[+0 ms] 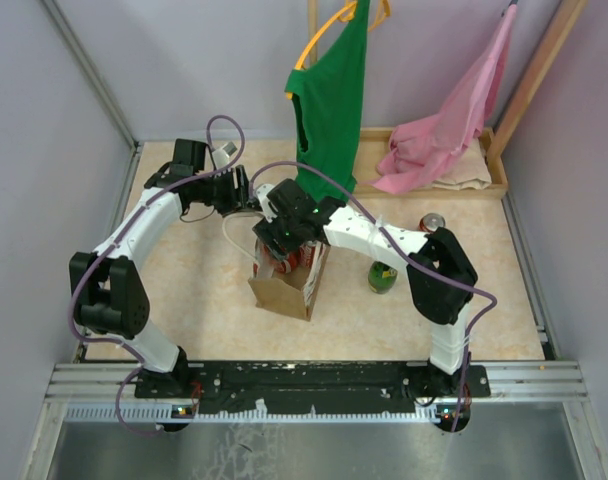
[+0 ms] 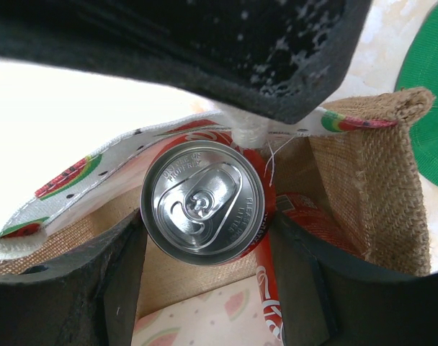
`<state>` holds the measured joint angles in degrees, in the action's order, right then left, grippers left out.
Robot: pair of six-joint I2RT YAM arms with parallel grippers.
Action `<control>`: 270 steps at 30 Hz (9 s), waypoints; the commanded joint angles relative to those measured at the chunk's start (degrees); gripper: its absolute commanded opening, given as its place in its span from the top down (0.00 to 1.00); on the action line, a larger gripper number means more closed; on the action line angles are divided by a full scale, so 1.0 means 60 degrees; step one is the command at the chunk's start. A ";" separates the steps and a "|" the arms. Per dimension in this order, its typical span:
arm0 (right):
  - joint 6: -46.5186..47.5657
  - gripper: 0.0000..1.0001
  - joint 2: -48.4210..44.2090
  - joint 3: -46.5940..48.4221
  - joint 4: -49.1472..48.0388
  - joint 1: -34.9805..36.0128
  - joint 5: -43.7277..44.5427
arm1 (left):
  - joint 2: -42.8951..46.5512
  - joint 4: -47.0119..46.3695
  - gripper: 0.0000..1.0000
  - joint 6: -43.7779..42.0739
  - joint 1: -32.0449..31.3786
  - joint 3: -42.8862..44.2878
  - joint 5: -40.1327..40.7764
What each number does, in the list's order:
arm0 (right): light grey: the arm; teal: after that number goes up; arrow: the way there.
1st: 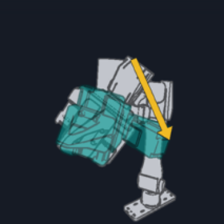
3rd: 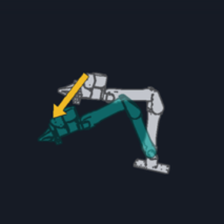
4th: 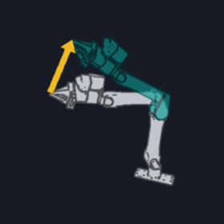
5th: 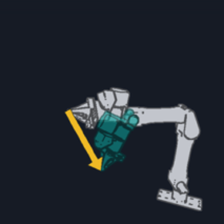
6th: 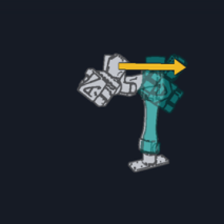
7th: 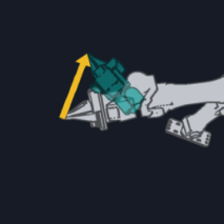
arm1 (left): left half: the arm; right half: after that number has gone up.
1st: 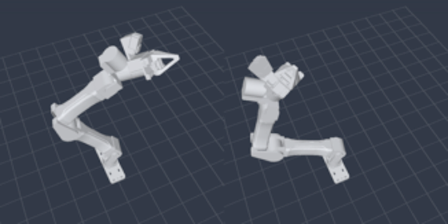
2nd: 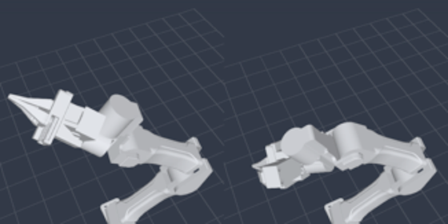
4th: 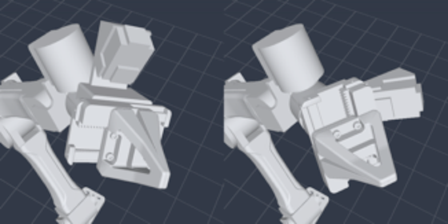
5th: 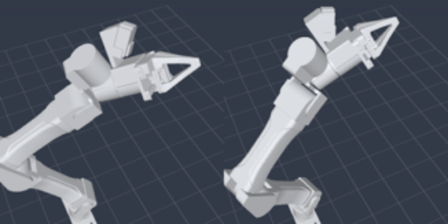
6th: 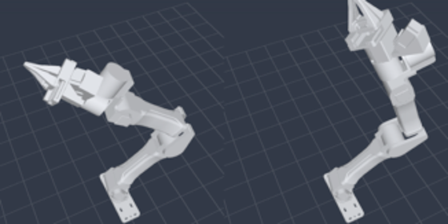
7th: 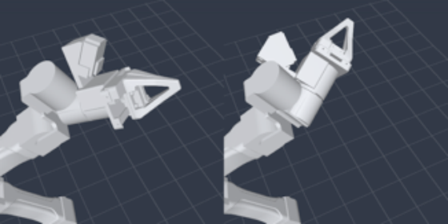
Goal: Place the beverage into the canvas bag
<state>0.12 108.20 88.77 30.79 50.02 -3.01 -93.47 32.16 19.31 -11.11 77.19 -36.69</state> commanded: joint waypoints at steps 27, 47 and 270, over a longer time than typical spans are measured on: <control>0.0493 0.30 -0.0463 0.1062 0.0500 -0.0089 0.1031 | -0.0104 0.0023 0.43 -0.0217 0.0062 0.0245 -0.0313; 0.0383 0.30 -0.0723 0.1640 0.0913 -0.0089 0.0778 | -0.0154 0.0000 0.43 -0.0231 0.0065 0.0246 -0.0347; -0.3142 1.00 0.0291 0.3099 0.6182 0.0540 0.1099 | 0.0990 -0.1581 0.38 -0.1997 0.0344 -0.0234 0.0114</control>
<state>-19.49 114.50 107.24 71.99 52.77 4.03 -88.92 23.97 8.51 -9.21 75.44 -35.57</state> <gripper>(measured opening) 0.664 0.626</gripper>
